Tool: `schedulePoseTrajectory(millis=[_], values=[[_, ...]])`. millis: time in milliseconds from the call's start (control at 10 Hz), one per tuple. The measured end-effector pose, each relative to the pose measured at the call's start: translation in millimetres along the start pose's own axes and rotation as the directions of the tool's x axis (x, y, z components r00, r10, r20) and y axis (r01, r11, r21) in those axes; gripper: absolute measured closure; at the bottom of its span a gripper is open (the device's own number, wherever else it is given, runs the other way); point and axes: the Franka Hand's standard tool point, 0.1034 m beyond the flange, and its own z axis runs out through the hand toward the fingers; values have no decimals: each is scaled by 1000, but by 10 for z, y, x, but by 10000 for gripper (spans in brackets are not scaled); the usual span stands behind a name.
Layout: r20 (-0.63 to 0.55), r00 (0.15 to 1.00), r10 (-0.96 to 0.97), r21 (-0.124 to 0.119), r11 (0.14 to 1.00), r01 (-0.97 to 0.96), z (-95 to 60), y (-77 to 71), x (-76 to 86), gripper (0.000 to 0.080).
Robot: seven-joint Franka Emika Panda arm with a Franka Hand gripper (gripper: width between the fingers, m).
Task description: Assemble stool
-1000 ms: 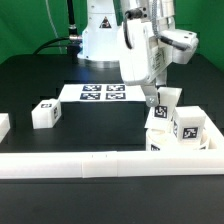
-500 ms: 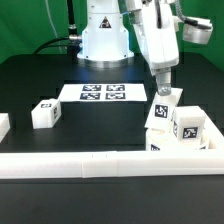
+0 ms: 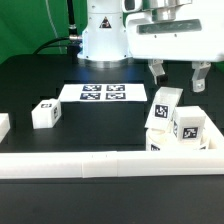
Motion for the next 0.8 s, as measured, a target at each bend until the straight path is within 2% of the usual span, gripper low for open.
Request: schedulePoseTrajectory(millis=[400,600,700,800], values=[[-1,952,-306,-2,952,306,7,21,34,150],[-7,841,-541,-13,841,541,29,22,35,150],[-8,760,-650,-26,760,649,26,9,27,150],[-6,688,-725,-28,688,725,27,13,34,150]])
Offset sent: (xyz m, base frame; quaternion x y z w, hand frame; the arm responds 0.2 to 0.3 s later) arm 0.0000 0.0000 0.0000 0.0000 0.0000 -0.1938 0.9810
